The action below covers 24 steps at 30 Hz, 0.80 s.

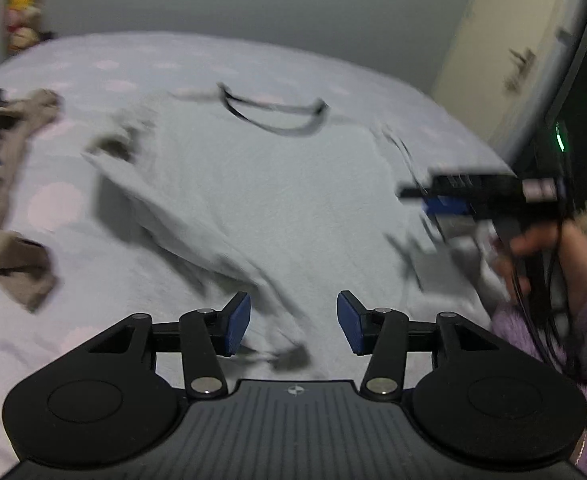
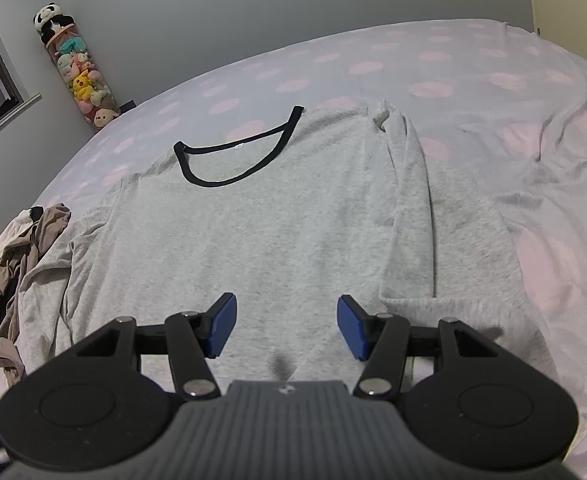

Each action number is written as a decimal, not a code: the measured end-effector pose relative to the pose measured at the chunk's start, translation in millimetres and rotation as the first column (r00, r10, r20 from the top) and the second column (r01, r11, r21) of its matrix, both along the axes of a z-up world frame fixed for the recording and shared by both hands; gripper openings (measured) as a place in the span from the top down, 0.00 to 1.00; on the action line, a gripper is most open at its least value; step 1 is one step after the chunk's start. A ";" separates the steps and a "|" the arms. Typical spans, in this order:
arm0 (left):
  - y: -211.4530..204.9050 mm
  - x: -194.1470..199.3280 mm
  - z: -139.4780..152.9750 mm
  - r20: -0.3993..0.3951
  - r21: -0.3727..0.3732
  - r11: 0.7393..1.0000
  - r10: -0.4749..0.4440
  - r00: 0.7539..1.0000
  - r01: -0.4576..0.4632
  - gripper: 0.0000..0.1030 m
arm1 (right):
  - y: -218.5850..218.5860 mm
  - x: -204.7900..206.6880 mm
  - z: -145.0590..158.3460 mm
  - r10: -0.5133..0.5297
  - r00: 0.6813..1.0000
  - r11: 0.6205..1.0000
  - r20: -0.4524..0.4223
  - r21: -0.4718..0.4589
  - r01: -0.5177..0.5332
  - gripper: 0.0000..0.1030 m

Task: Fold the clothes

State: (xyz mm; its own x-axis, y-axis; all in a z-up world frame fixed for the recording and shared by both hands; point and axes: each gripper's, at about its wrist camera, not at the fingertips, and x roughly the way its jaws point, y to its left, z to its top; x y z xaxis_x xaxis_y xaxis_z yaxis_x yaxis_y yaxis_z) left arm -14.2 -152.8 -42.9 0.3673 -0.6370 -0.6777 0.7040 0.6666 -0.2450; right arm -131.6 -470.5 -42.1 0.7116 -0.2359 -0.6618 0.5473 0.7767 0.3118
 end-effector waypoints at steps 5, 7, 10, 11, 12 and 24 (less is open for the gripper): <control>7.1 23.6 -9.7 -0.031 0.084 0.986 0.149 0.988 -0.146 0.61 | -0.5 -0.9 0.7 0.005 1.000 1.000 0.014 0.001 -0.005 0.42; 5.2 29.9 -20.0 -0.081 0.081 0.985 0.158 0.984 -0.152 0.61 | 0.0 -0.3 0.7 0.008 1.000 1.000 0.011 -0.001 -0.008 0.42; -7.9 34.8 -37.2 -0.137 0.094 0.986 0.148 0.979 -0.136 0.61 | -0.5 0.1 0.4 0.007 1.000 1.000 0.008 0.001 -0.007 0.42; -11.2 35.2 -42.4 -0.146 0.108 0.986 0.144 0.979 -0.129 0.66 | -0.6 0.2 0.2 0.006 1.000 1.000 0.007 0.002 -0.006 0.42; -13.6 35.3 -46.9 -0.154 0.117 0.985 0.140 0.978 -0.123 0.74 | -0.3 0.5 0.0 0.005 1.000 1.000 0.005 0.002 -0.005 0.42; 22.0 73.2 18.0 -0.019 0.048 0.972 0.230 0.973 -0.229 0.97 | -0.6 2.0 -1.5 0.017 1.000 1.000 0.005 0.011 -0.017 0.42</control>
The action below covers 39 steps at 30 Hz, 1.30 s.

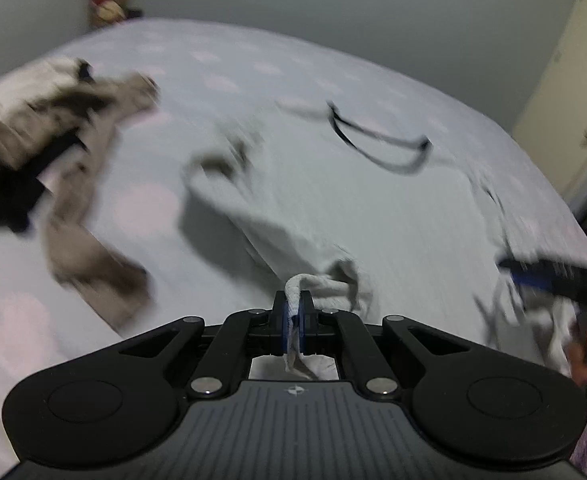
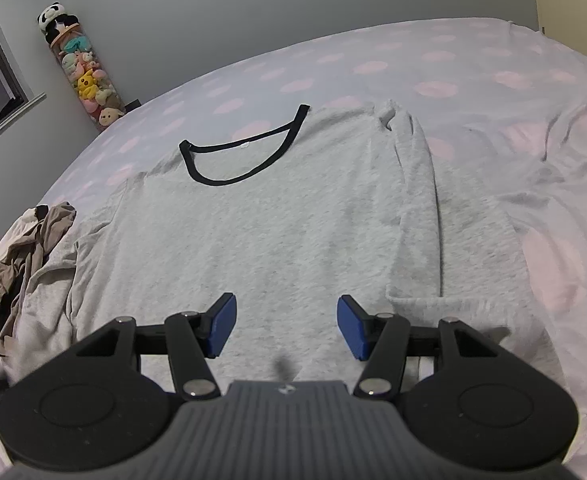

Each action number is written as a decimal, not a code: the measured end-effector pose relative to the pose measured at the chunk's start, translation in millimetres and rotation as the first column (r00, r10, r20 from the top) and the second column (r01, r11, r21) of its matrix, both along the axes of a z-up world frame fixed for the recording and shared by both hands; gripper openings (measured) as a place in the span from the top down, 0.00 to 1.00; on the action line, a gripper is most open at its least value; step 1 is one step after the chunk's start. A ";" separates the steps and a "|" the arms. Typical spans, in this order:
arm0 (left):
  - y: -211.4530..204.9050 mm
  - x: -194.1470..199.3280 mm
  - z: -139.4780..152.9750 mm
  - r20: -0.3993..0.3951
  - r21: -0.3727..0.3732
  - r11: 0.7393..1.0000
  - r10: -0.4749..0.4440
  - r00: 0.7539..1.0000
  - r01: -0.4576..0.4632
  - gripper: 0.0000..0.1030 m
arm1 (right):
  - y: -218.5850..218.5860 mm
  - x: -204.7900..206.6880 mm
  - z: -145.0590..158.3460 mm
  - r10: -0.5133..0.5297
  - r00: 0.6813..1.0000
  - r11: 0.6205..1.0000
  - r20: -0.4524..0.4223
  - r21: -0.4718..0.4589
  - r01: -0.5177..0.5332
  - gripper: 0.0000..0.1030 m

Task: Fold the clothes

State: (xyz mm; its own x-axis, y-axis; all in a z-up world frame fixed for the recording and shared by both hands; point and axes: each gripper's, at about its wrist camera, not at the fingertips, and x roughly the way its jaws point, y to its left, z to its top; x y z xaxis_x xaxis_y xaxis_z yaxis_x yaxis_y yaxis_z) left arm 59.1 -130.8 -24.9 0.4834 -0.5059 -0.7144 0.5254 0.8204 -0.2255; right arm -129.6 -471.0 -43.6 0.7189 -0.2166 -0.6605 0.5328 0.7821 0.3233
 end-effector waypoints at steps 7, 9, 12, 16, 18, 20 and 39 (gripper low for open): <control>20.7 79.0 61.8 0.159 0.208 0.974 0.053 0.986 -0.086 0.97 | -2.4 0.9 -1.8 0.004 1.000 1.000 0.006 0.017 -0.004 0.42; 24.7 104.1 79.3 0.200 0.270 0.956 0.057 0.978 -0.111 0.97 | -3.2 0.6 -2.2 0.003 1.000 1.000 0.007 0.021 -0.003 0.42; 26.6 140.6 110.5 0.257 0.319 0.934 0.079 0.963 -0.162 0.98 | -4.2 1.5 -3.2 0.004 1.000 1.000 0.006 0.030 -0.004 0.42; 16.2 175.2 155.2 0.379 0.369 0.906 0.056 0.924 -0.207 0.98 | -5.5 3.6 -6.4 0.002 1.000 0.999 -0.001 0.044 -0.002 0.42; 7.4 187.9 173.0 0.433 0.390 0.895 0.028 0.901 -0.215 0.98 | -6.2 4.8 -8.4 -0.001 1.000 0.999 -0.007 0.051 0.001 0.42; 0.2 200.7 185.6 0.467 0.399 0.887 0.020 0.884 -0.231 0.98 | -7.7 5.5 -10.3 -0.002 1.000 0.998 -0.012 0.058 0.003 0.42; 58.9 237.6 87.4 0.297 0.538 0.820 0.033 0.954 -0.196 0.98 | 21.4 67.7 7.3 0.228 0.971 0.968 -0.072 -0.087 -0.234 0.47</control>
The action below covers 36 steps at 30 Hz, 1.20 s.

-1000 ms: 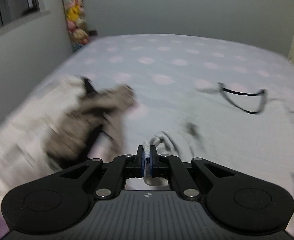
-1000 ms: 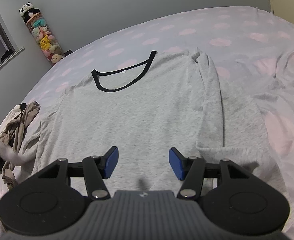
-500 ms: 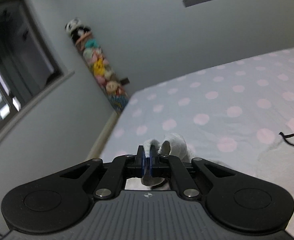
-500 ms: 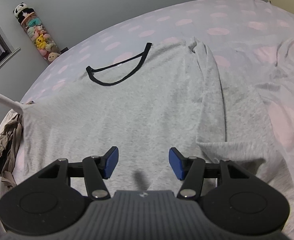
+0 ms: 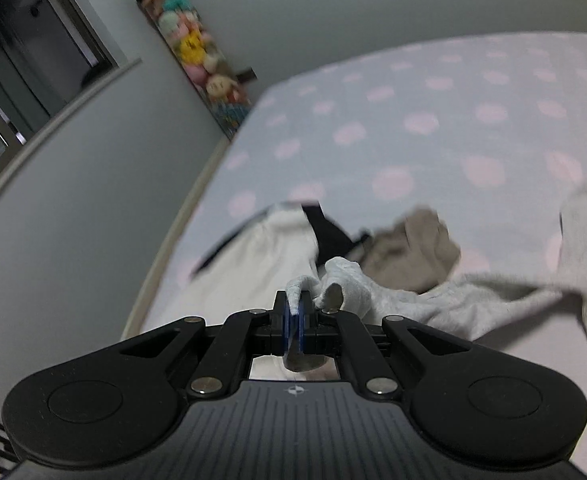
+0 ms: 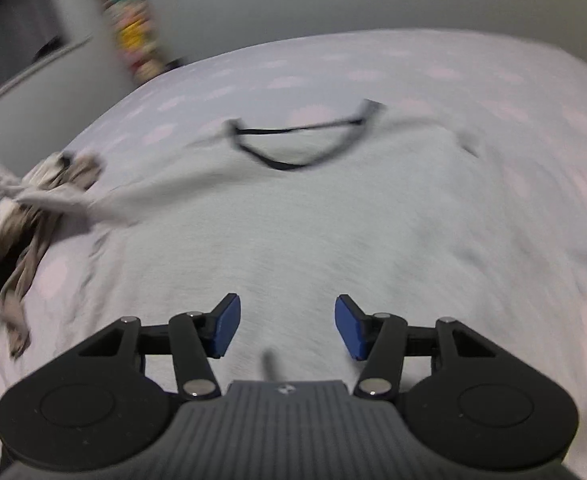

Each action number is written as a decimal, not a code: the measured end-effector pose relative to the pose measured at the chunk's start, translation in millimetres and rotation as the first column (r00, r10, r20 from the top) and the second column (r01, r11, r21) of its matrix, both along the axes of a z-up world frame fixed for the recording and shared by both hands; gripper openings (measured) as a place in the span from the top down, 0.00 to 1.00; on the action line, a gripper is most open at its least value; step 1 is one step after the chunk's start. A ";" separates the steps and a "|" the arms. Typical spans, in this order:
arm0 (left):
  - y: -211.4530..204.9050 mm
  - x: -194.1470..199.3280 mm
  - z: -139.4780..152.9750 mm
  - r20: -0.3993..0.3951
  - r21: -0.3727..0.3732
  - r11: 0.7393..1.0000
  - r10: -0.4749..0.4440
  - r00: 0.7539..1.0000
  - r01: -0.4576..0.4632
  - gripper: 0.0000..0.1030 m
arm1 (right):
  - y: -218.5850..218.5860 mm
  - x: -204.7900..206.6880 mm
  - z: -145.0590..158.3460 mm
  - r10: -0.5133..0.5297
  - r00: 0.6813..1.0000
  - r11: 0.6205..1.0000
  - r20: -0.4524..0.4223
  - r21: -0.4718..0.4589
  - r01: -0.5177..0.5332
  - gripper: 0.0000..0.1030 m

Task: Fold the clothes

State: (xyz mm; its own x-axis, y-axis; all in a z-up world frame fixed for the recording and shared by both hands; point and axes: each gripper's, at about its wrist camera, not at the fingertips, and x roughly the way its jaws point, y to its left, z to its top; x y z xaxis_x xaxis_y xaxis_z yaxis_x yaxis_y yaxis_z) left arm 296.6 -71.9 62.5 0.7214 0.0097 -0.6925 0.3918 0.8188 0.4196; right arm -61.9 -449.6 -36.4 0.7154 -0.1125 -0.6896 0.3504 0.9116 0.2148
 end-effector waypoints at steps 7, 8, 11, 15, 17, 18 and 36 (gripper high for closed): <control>28.3 -10.2 -32.2 -0.082 -0.002 1.000 0.011 0.997 -0.011 0.98 | 60.2 110.1 21.6 0.283 0.959 0.957 0.019 -0.076 -0.281 0.53; 32.7 -11.3 -37.1 -0.090 -0.004 1.000 0.013 0.996 -0.014 0.98 | 70.8 124.9 23.1 0.314 0.949 0.946 0.022 -0.086 -0.312 0.53; 42.0 -13.7 -47.9 -0.114 -0.015 1.000 0.021 0.993 -0.023 0.98 | 101.2 168.1 24.3 0.397 0.918 0.912 0.017 -0.121 -0.392 0.54; 49.6 -11.3 -56.5 -0.130 -0.030 0.999 0.028 0.991 -0.032 0.98 | 132.9 221.0 11.5 0.445 0.895 0.882 -0.036 -0.154 -0.445 0.54; 51.3 -8.9 -57.1 -0.132 -0.036 0.999 0.031 0.991 -0.036 0.98 | 143.0 239.1 3.8 0.452 0.890 0.876 -0.063 -0.160 -0.456 0.56; 51.1 -7.1 -57.4 -0.132 -0.035 0.999 0.031 0.991 -0.036 0.98 | 145.9 243.2 0.7 0.446 0.891 0.875 -0.080 -0.169 -0.453 0.63; 7.5 10.9 24.4 0.274 0.069 0.997 0.025 0.961 -0.046 0.97 | 94.8 171.3 20.8 0.324 0.946 0.945 0.025 -0.066 -0.322 0.93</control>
State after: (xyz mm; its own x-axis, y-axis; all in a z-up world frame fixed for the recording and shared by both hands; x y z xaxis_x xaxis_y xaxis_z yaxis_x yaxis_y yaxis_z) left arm 307.5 -64.4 86.9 0.8811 0.0827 -0.4657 0.2252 0.7926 0.5667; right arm 109.4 -354.8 -15.6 0.7440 0.0876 -0.6625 0.0286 0.9863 0.1625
